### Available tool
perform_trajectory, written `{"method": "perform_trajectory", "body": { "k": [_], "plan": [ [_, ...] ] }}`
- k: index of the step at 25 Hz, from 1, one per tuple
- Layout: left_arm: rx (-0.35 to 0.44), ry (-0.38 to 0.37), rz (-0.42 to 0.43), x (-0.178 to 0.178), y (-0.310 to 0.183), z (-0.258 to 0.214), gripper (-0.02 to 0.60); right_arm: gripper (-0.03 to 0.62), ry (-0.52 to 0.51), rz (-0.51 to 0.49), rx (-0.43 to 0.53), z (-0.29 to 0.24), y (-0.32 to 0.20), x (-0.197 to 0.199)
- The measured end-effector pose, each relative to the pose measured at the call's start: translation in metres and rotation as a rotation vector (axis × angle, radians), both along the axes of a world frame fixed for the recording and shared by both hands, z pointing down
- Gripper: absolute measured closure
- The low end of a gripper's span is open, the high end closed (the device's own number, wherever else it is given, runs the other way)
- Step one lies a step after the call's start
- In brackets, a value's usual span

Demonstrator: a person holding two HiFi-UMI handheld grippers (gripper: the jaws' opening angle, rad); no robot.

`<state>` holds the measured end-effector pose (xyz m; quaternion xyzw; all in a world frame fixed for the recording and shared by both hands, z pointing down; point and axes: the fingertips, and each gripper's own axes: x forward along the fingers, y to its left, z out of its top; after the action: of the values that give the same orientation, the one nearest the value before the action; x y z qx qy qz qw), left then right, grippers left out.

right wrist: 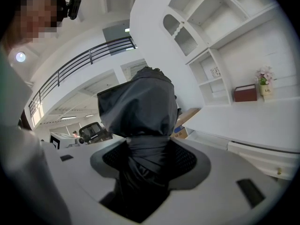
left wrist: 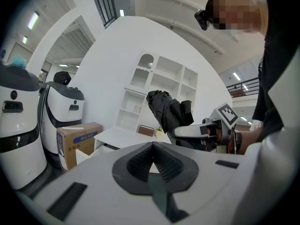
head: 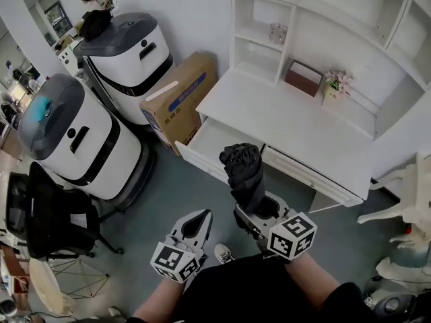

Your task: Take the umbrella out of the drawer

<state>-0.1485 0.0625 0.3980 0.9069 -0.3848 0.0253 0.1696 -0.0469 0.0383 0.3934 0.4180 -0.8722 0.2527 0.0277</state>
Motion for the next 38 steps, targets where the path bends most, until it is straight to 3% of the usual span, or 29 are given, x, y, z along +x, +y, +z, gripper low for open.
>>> {"method": "perform_trajectory", "body": {
  "k": [20,38],
  "plan": [
    [-0.028,-0.016,-0.088,0.128,0.060,-0.002,0.584,0.347,-0.020,-0.143,-0.023,0.007,0.061,0.108],
    [-0.029,-0.006,-0.130,0.186,0.121,0.002,0.584,0.347,-0.034,-0.208,-0.038,0.014,0.119,0.157]
  ]
}}
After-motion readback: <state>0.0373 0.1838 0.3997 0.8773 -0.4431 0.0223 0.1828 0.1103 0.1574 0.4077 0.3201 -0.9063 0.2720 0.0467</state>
